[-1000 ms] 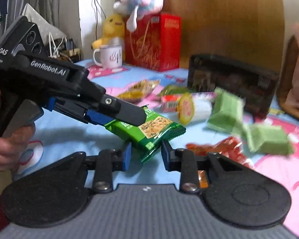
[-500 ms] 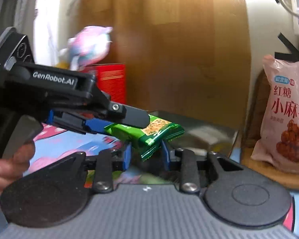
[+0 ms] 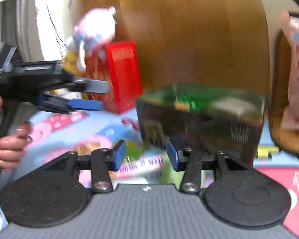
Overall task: Organize snacks
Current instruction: 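Move the green bag into the black tin box and release it, then grasp the yellow cup with white lid using the left tool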
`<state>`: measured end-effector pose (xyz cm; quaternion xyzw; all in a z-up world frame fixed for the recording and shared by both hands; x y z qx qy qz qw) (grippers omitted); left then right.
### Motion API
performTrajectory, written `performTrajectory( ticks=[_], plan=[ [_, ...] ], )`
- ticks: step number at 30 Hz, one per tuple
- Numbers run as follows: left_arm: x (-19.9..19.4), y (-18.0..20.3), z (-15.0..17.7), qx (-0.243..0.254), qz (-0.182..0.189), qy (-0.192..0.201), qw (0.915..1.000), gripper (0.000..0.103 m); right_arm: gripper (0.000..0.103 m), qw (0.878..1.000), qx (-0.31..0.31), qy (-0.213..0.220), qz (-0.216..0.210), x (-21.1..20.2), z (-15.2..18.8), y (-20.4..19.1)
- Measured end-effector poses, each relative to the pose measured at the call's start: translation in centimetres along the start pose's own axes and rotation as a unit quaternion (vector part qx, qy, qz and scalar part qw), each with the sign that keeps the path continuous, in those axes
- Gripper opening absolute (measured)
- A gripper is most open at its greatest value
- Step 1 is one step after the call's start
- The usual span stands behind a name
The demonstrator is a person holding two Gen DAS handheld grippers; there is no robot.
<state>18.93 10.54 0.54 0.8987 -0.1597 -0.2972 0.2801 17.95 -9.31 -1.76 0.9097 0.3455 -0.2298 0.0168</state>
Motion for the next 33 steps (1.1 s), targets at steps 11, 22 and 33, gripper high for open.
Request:
performTrajectory(
  ticks=[11, 22, 33],
  plan=[
    [-2.3, -4.0, 4.9, -0.058, -0.043, 0.002, 0.9974, 0.061, 0.048, 0.982, 0.176, -0.067, 0.000, 1.2, 2.4, 5.3],
    [-5.2, -0.9, 10.6, -0.039, -0.017, -0.044, 0.9981, 0.060, 0.048, 0.997, 0.012, -0.060, -0.037, -2.3, 3.5, -4.0],
    [-6.5, 2.5, 10.9, -0.039, 0.067, -0.043, 0.9961, 0.079, 0.049, 0.996, -0.016, -0.040, -0.080, -9.4, 6.6, -7.6]
  ],
)
Point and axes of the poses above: each gripper's, at about its wrist camera, not at the fingertips, and x roughly the way its jaws point, y to its right, z to its underside, the point moved 8 cm from there along x, roughly the way its jaws point, and after that the axes turned 3 degrees about -x, right-handed, at the moved point
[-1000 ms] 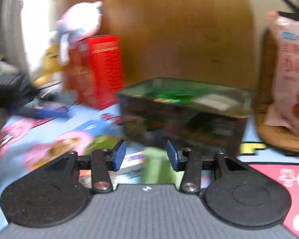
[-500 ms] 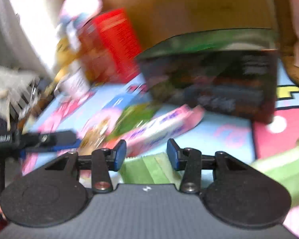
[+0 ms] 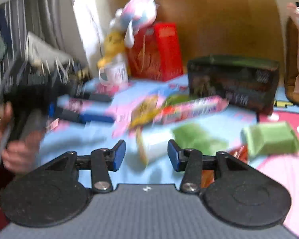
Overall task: Organize snacks
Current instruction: 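Grasp the yellow cup with white lid using the left tool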
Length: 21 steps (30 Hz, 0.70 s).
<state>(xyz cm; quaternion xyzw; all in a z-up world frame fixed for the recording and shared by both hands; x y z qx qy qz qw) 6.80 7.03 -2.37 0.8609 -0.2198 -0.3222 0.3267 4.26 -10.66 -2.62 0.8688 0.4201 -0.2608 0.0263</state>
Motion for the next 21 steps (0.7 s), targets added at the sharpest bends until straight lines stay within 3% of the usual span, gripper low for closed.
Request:
performTrajectory(
  ticks=[4, 7, 10, 12, 15, 21],
  plan=[
    [2.9, 1.1, 1.2, 0.025, -0.006, -0.035, 0.9991, 0.078, 0.049, 0.999, -0.017, -0.031, 0.035, 1.6, 1.2, -0.6],
    [4.6, 1.0, 2.7, 0.028, -0.011, -0.064, 0.9975, 0.055, 0.048, 0.999, -0.011, -0.034, 0.027, 2.3, 0.6, -0.8],
    [4.3, 0.7, 3.4, 0.029, -0.017, -0.059, 0.9977, 0.047, 0.037, 0.998, -0.017, -0.030, 0.044, 2.8, 0.6, -0.6],
    [3.6, 0.4, 3.4, 0.018, -0.016, -0.058, 0.9980, 0.046, 0.029, 0.999, -0.016, -0.025, 0.043, 2.4, 0.6, -0.5],
    [2.8, 0.5, 3.3, 0.012, -0.012, -0.053, 0.9984, 0.046, 0.028, 0.999, -0.015, -0.009, 0.031, 2.0, 0.4, -0.7],
    [2.3, 2.8, 1.3, 0.038, -0.006, -0.024, 0.9990, 0.046, 0.027, 0.997, -0.052, 0.032, 0.051, 0.9, -1.4, -1.6]
  ],
)
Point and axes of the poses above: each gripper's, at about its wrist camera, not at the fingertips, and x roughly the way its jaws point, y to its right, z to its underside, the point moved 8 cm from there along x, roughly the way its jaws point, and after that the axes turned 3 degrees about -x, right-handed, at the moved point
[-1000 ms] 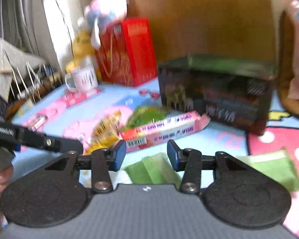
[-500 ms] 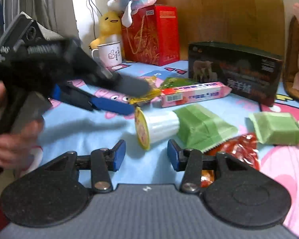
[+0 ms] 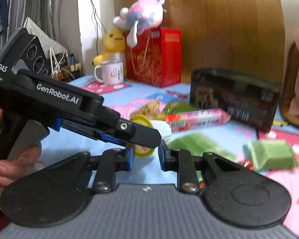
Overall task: Organize snacks
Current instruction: 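Grasp the yellow cup with white lid using the left tool, then lift the yellow cup over the tin box and open the left tool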
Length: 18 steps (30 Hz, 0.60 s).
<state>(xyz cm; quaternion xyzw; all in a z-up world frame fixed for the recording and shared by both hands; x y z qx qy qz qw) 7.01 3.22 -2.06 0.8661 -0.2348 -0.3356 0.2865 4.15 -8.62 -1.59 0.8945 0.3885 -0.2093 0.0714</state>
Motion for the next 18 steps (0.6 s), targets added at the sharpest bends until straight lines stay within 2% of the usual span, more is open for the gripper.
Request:
performTrajectory(
  ticks=[6, 12, 18],
  plan=[
    [1.3, 2.2, -4.3, 0.046, 0.007, 0.016, 0.9988, 0.046, 0.027, 0.998, -0.018, 0.044, 0.036, 0.0, -3.1, 2.1],
    [5.3, 4.4, -10.3, 0.081, 0.021, 0.034, 0.9959, 0.046, 0.027, 0.993, -0.041, 0.079, 0.084, 1.4, -7.2, 6.8],
    [11.4, 4.5, -13.7, 0.077, 0.013, 0.018, 0.9967, 0.046, 0.028, 0.988, -0.034, 0.070, 0.130, 4.2, -8.8, 12.4]
  ],
)
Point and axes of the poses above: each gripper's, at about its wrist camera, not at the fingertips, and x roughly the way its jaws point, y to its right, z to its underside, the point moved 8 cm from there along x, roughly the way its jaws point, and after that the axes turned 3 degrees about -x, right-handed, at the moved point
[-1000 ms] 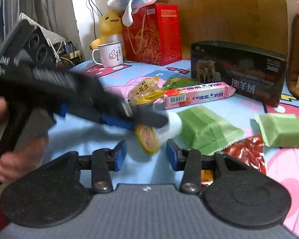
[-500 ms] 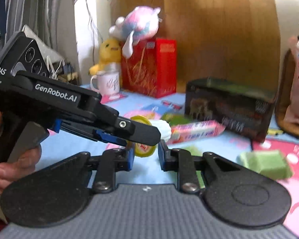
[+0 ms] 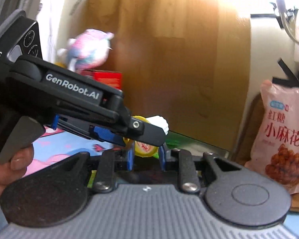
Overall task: Organize snacks
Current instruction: 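Lift the yellow cup over the tin box and open the left tool, then grasp the pink candy box with the left tool and lift it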
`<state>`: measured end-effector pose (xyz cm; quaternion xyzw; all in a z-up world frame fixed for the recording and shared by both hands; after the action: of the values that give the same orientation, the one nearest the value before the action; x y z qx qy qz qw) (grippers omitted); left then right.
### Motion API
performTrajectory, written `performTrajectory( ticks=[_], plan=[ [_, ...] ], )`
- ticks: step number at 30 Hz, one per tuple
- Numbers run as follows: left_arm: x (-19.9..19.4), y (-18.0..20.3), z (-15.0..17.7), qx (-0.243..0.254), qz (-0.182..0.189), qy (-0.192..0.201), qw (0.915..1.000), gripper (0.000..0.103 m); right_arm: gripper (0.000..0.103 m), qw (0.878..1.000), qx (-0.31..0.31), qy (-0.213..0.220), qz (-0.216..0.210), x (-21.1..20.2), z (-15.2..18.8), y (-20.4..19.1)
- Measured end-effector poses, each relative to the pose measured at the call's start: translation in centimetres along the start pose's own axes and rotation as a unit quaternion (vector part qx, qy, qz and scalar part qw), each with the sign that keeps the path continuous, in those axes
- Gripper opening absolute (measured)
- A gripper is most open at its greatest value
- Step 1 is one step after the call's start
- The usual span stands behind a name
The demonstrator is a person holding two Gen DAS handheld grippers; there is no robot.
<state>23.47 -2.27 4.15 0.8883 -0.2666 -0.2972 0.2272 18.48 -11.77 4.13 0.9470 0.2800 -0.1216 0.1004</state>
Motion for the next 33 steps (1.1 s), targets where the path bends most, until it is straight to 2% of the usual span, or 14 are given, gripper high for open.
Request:
performTrajectory(
  ticks=[5, 8, 9, 12, 14, 17, 19, 21, 24, 26, 28, 30, 31, 33],
  plan=[
    [4.1, -0.3, 0.0, -0.010, -0.012, -0.018, 0.9997, 0.050, 0.030, 0.999, 0.030, -0.034, 0.028, 1.9, 1.1, 3.1],
    [4.6, 0.1, 0.4, -0.006, -0.010, -0.021, 0.9997, 0.060, 0.043, 0.995, 0.031, -0.030, 0.088, 1.2, 1.6, 4.3],
    [4.0, 0.3, 0.5, -0.002, -0.007, -0.016, 0.9999, 0.063, 0.043, 0.994, 0.043, -0.026, 0.094, 0.5, 1.7, 4.7],
    [1.1, -0.1, 0.8, -0.001, 0.006, -0.002, 1.0000, 0.063, 0.043, 0.994, 0.083, -0.009, 0.077, -1.8, 2.1, 4.8],
    [-1.3, -1.2, 1.1, -0.010, 0.007, 0.008, 0.9999, 0.064, 0.043, 0.994, 0.097, -0.007, 0.050, -3.3, 2.7, 3.8],
    [-4.9, -4.0, 2.3, -0.037, -0.011, 0.017, 0.9991, 0.065, 0.043, 0.992, 0.119, -0.040, -0.028, -3.0, 4.1, 1.9],
    [-6.8, -5.8, 3.5, -0.068, -0.019, 0.017, 0.9974, 0.065, 0.044, 0.988, 0.119, -0.079, -0.057, -1.8, 5.0, 0.3],
    [-8.6, -7.1, 5.0, -0.097, -0.017, 0.020, 0.9949, 0.065, 0.049, 0.982, 0.126, -0.123, -0.064, 0.2, 5.6, -0.5],
    [-10.9, -8.0, 7.5, -0.126, -0.010, 0.025, 0.9917, 0.064, 0.049, 0.973, 0.169, -0.145, -0.065, 2.9, 5.6, -0.3],
    [-11.9, -7.9, 9.2, -0.143, 0.017, 0.022, 0.9893, 0.064, 0.049, 0.967, 0.191, -0.160, -0.051, 4.9, 5.7, 0.6],
    [-12.3, -7.5, 10.8, -0.155, 0.047, 0.008, 0.9868, 0.064, 0.049, 0.955, 0.223, -0.182, -0.071, 6.3, 6.3, 0.6],
    [-11.9, -7.5, 12.1, -0.148, 0.041, -0.009, 0.9881, 0.064, 0.048, 0.949, 0.233, -0.197, -0.075, 6.9, 7.1, 0.3],
    [-11.6, -7.9, 12.6, -0.144, 0.027, -0.014, 0.9891, 0.063, 0.047, 0.951, 0.227, -0.195, -0.075, 6.9, 7.1, 0.0],
    [-11.1, -9.3, 12.8, -0.159, 0.004, -0.023, 0.9870, 0.056, 0.038, 0.957, 0.212, -0.186, -0.074, 6.3, 6.7, -0.5]
  ],
)
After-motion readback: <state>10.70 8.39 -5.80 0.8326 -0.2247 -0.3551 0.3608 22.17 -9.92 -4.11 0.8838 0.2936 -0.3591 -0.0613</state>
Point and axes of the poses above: each gripper's, at about its wrist camera, not at the fingertips, and x roughly the way its jaws point, y to its right, z to its underside, the point moved 8 cm from there along x, roughly the way its jaws point, and after that the axes turned 3 degrees about -x, right-handed, at the moved point
